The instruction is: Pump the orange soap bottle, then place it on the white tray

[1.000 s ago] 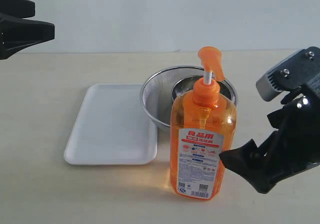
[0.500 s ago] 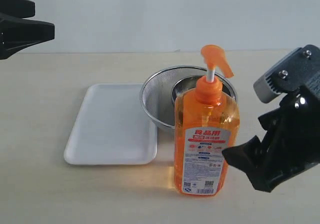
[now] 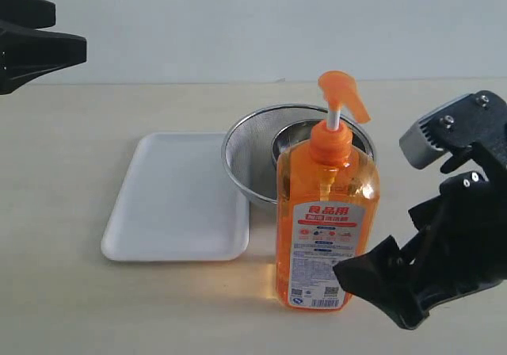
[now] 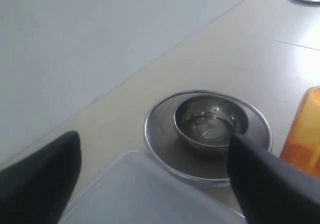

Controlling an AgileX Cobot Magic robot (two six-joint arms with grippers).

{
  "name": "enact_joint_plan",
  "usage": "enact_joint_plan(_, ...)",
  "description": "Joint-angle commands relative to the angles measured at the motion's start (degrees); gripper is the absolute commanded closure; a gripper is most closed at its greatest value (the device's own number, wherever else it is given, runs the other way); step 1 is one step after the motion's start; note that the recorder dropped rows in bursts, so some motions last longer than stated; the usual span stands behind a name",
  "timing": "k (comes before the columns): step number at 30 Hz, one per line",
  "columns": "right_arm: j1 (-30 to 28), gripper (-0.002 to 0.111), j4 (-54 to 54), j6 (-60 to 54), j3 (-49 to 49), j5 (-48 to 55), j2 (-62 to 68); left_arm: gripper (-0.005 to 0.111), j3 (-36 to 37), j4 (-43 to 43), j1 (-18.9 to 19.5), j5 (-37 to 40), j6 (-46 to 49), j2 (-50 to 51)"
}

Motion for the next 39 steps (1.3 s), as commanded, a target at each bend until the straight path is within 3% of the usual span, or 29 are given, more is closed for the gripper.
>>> enact_joint_plan(1, 0.1, 0.003, 0.1, 3.5, -0.3, -1.0, -0.1, 0.033, 0.2, -0.1, 0.2, 0.2, 0.1, -0.4)
enact_joint_plan(3, 0.1, 0.003, -1.2, 2.4, -0.3, -2.1, -0.1, 0.033, 0.2, -0.1, 0.2, 0.2, 0.1, -0.4)
enact_joint_plan(7, 0.1, 0.003, -0.3, -10.8, 0.7, -3.2, -0.1, 0.033, 0.2, -0.1, 0.2, 0.2, 0.1, -0.4)
enact_joint_plan(16, -1.4, 0.003, 37.6, -53.1, 10.4, -10.7, -0.1, 0.033, 0.2, -0.1, 0.2, 0.0, 0.1, -0.4)
enact_joint_plan(21, -5.7, 0.003, 44.0, -63.3, 11.7, -9.9, -0.1, 0.033, 0.2, -0.1, 0.2, 0.0, 0.1, -0.4)
enact_joint_plan(27, -13.9, 0.003, 53.0, -77.8, 11.7, -2.6, -0.1, 0.033, 0.2, -0.1, 0.2, 0.0, 0.1, -0.4)
enact_joint_plan(31, -21.3, 0.003, 58.6, -87.8, 11.7, 7.8, -0.1, 0.033, 0.2, -0.1, 0.2, 0.0, 0.1, -0.4)
enact_joint_plan(39, -31.3, 0.003, 59.4, -94.2, 11.5, 20.3, 1.6, 0.033, 0.2, -0.1, 0.2, 0.0, 0.1, -0.4)
